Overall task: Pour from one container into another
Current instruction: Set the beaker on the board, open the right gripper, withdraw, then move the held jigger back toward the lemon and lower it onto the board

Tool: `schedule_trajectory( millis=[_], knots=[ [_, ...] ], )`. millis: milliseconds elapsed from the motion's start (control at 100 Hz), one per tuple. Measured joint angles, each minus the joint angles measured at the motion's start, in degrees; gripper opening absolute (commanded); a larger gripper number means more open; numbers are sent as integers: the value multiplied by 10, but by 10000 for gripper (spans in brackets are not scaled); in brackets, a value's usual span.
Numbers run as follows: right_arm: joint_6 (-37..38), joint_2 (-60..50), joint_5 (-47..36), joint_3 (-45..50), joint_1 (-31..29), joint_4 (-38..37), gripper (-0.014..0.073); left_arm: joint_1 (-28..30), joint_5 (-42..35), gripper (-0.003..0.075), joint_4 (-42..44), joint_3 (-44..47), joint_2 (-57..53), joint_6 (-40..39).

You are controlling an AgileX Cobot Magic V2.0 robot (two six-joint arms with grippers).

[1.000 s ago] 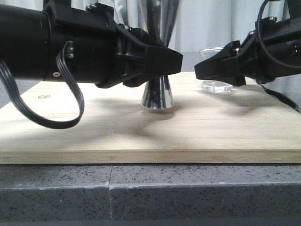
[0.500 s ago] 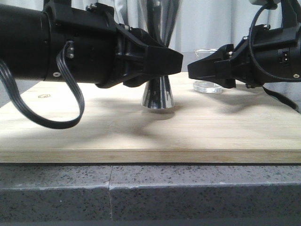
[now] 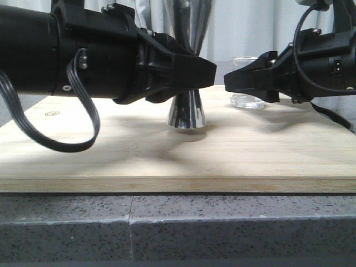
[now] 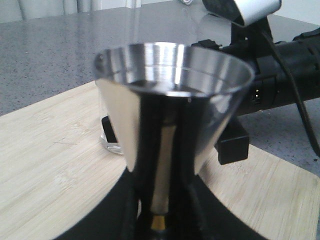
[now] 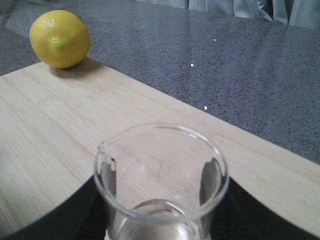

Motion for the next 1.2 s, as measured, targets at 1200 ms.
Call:
schedule_trajectory(
  millis=[1200],
  knots=[
    [0,-106,-26,-100,0,45,638,53,-1,-19,6,0,-22,0]
  ],
)
